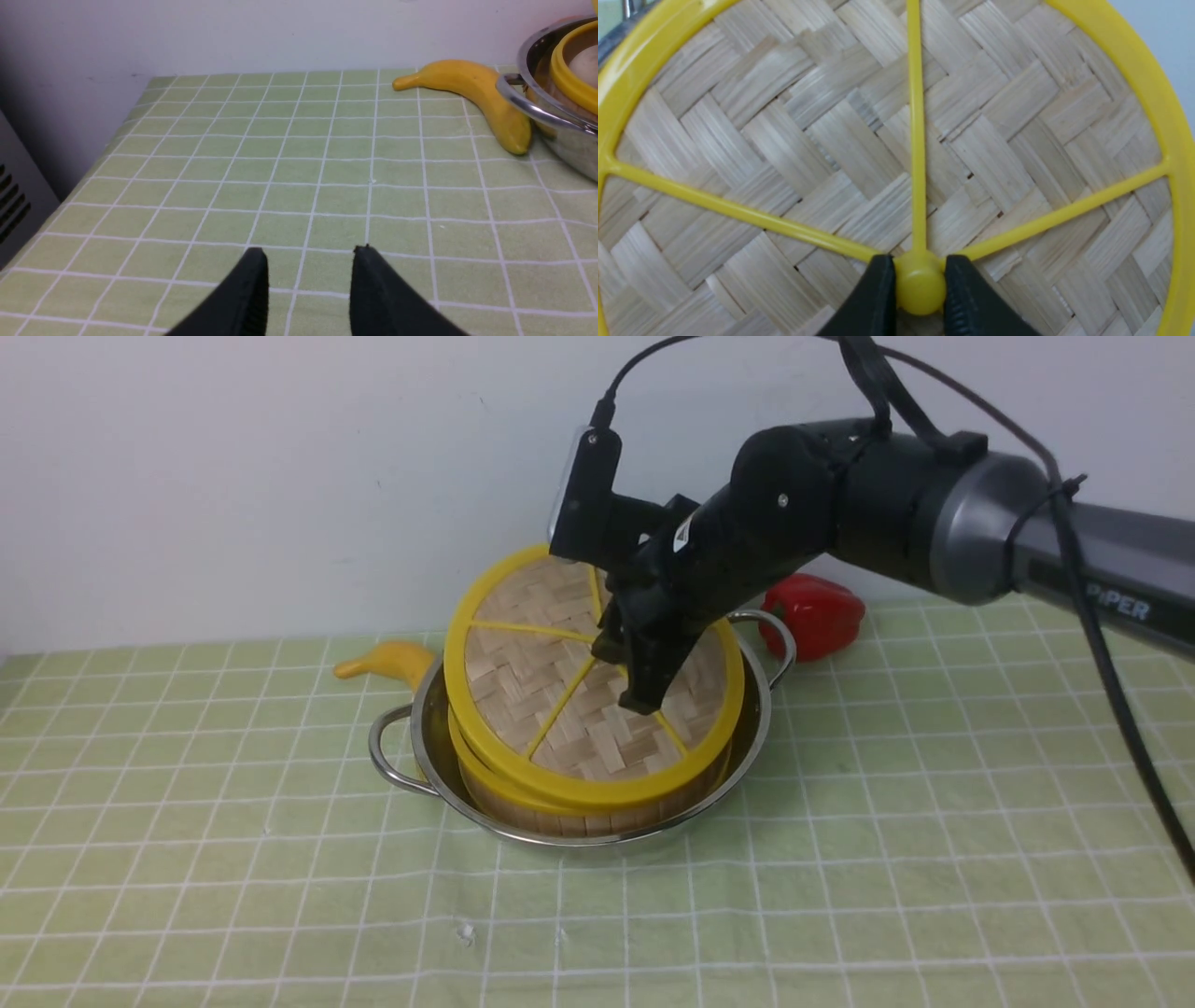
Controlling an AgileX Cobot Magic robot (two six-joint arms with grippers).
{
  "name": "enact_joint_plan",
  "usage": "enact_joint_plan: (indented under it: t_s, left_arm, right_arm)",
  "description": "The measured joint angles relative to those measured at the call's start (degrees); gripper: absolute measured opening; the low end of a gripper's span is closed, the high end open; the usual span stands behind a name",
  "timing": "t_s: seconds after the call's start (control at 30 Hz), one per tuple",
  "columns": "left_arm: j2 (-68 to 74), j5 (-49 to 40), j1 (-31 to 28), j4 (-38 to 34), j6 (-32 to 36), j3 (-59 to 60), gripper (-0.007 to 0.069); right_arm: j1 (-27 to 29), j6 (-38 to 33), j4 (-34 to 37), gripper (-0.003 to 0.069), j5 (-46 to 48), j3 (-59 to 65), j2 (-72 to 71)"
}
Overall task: Place the steamer in the pot on the green tablecloth, and put the lid on the steamer.
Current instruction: 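Place the bamboo steamer lid onto the steamer basket in the pot with the right gripper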
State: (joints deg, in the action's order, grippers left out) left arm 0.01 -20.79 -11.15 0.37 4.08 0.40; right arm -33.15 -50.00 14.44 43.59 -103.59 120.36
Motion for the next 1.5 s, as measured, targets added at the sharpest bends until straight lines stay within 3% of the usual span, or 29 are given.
enact_joint_plan:
  t_s: [0.73,0.9,1.03,1.17,1.5]
  left_arm:
    - [0.00,0.00,0.00,0.00,0.00,0.00,0.0243]
    - [0.00,0.00,0.00,0.00,0.00,0.00,0.0243]
    - [0.00,0.00,0.00,0.00,0.00,0.00,0.0243]
    - [0.00,0.00,0.00,0.00,0.00,0.00,0.0243]
    - [0.00,0.00,0.00,0.00,0.00,0.00,0.0243]
  right_arm:
    - [0.00,-0.61,2.44,0.0146,0.32,0.05,-2.95]
    - [0.00,8.27,2.12,0.0146,4.24,0.05,-8.18]
    - [0.00,20.14,-5.08,0.0146,8.99,-0.36,-12.63]
    - [0.00,25.83,-9.56,0.0146,12.70,-0.36,-12.06]
    - [0.00,29.09,-9.38,0.0145,15.15,-4.10,-7.73]
